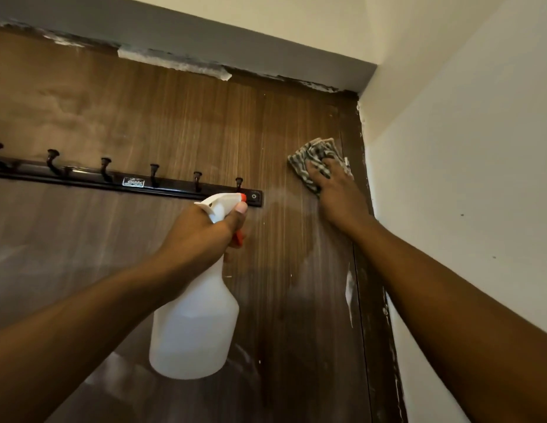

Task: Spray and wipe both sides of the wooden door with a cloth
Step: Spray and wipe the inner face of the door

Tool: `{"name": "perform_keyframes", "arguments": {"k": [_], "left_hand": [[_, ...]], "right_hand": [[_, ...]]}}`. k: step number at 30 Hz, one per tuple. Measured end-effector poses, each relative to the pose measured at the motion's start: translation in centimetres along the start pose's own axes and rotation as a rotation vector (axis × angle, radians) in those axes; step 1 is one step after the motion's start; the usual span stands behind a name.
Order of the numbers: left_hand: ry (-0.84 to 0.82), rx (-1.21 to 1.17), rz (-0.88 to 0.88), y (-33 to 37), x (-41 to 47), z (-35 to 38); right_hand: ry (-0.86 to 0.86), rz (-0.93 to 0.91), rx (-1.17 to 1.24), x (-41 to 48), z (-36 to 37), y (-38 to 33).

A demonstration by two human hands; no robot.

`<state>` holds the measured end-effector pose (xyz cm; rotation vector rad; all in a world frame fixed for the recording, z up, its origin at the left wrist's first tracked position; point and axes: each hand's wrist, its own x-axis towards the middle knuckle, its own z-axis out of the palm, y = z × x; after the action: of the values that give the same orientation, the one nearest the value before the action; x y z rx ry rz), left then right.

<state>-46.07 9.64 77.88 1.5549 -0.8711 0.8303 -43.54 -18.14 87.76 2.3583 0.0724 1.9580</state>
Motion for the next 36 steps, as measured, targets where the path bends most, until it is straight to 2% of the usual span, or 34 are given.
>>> {"name": "perform_keyframes", "arguments": {"k": [4, 6, 8, 11, 14, 17, 19, 21, 24, 29, 34, 36], "left_hand": [[0.017, 0.004, -0.031, -1.1, -1.3, -0.4], [0.017, 0.016, -0.072, -1.6, -1.8, -0.1], [0.026, 0.018, -0.116, -1.8, -2.3, 0.5], [0.048, 0.032, -0.132, -1.9, -3.3, 1.2], [0.038, 0.032, -0.128, -1.9, -4.3, 1.0], [0.044, 0.013, -0.13, -1.5, -4.7, 0.2], [0.053, 0.023, -0.134, -1.1, -4.4, 0.1], [0.072, 0.032, -0.143, -0.9, -4.2, 0.2], [0.074, 0.027, -0.123, -0.7, -4.6, 1.0], [0.051, 0.025, -0.123, -1.0, -5.4, 1.9], [0.033, 0.018, -0.078, -0.2, -4.7, 1.8], [0.036, 0.012, -0.069, -0.1, -4.6, 2.0]], "right_hand": [[0.059, 0.04, 0.053, -0.5, 0.9, -3.0], [0.017, -0.037, 0.069, -3.7, 1.3, -5.6], [-0.043, -0.192, 0.064, -7.8, 1.3, -7.2], [-0.117, -0.266, -0.016, -11.4, 1.1, -5.1], [-0.088, -0.076, -0.051, -9.7, 0.7, -2.7], [-0.046, 0.101, 0.056, -5.3, 0.7, -5.0], [-0.045, 0.112, 0.08, -4.2, 1.4, -7.8], [-0.041, 0.05, 0.097, -5.9, 2.3, -9.7], [-0.056, -0.021, 0.074, -11.1, 2.7, -7.9], [-0.088, 0.275, 0.053, -12.1, 1.7, -1.7], [-0.072, 0.44, 0.111, -8.7, 1.9, -4.9], [-0.054, 0.433, 0.106, -9.1, 2.3, -5.2]]}}
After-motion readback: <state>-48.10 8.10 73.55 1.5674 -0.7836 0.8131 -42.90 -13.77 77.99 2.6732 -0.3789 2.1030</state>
